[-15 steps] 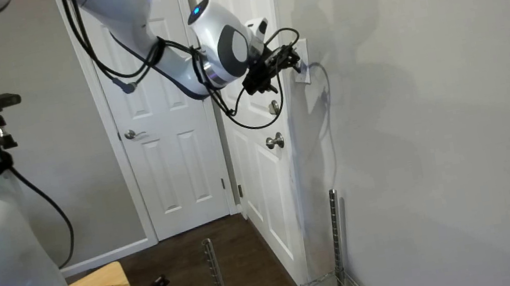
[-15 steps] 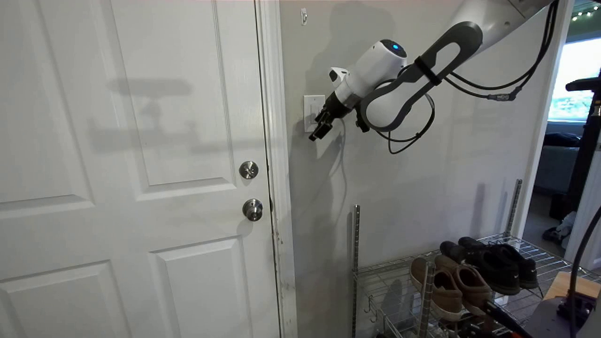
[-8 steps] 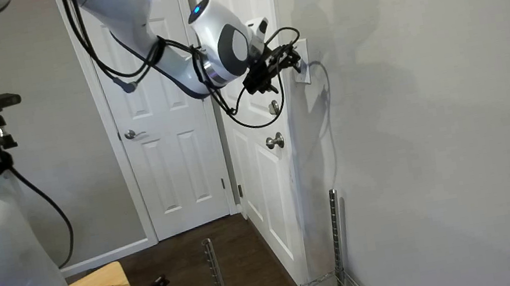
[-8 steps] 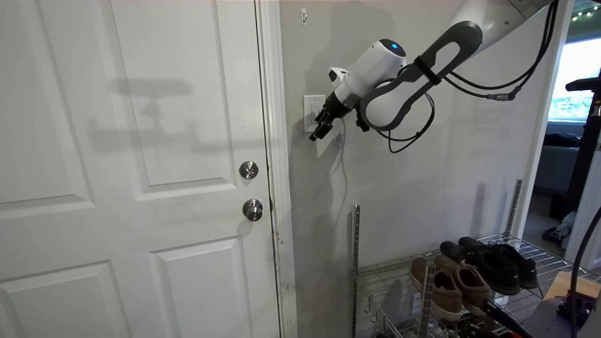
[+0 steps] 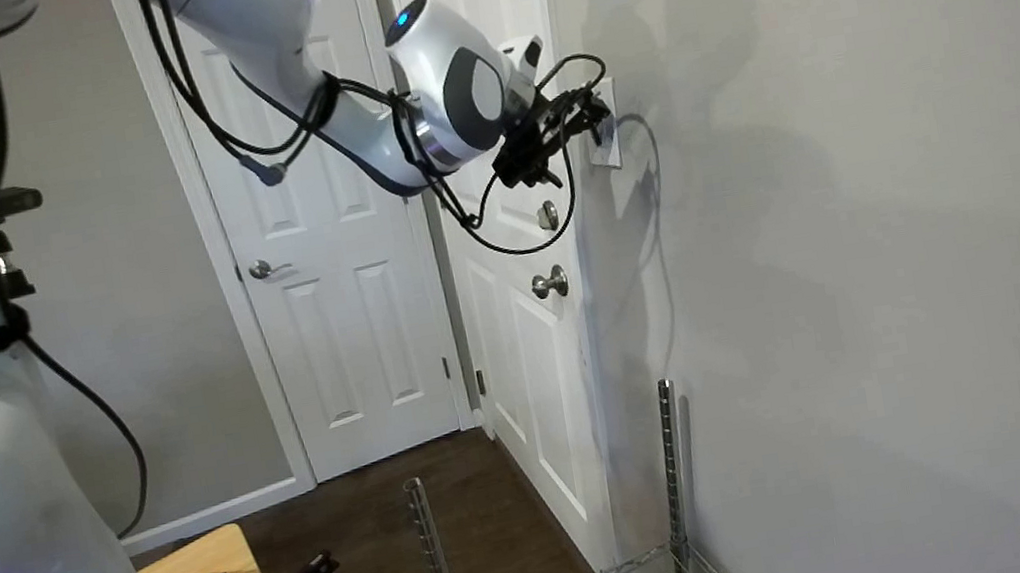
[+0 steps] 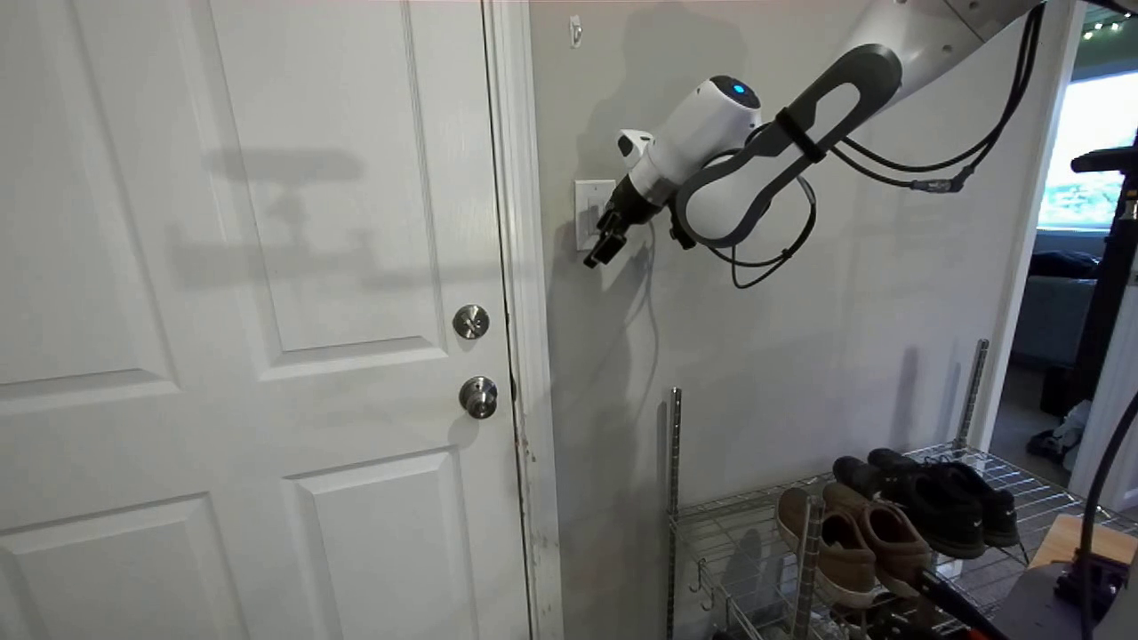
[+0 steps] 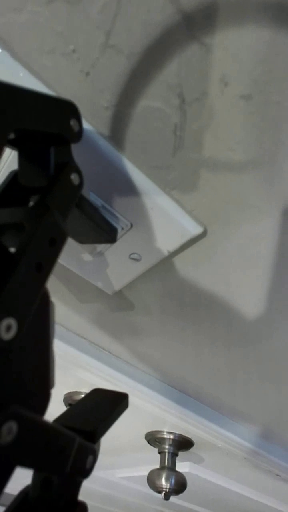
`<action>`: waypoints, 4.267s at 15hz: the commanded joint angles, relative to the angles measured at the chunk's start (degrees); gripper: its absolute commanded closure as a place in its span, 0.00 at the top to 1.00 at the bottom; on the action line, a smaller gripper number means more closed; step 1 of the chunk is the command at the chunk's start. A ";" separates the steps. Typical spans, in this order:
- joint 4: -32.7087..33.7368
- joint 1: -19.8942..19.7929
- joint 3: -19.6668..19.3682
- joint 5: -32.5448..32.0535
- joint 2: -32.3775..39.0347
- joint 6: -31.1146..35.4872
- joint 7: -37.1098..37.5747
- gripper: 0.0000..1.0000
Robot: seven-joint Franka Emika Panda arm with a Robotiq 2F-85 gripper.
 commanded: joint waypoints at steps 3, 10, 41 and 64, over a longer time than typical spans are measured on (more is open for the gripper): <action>2.46 -0.23 -0.43 -1.15 1.56 -1.49 -1.61 1.00; 2.38 -0.12 -0.28 -0.97 1.50 -1.34 -1.53 1.00; -1.84 1.67 2.06 0.24 -3.51 0.76 -0.01 1.00; -2.67 1.81 2.55 0.35 -4.86 1.27 0.14 1.00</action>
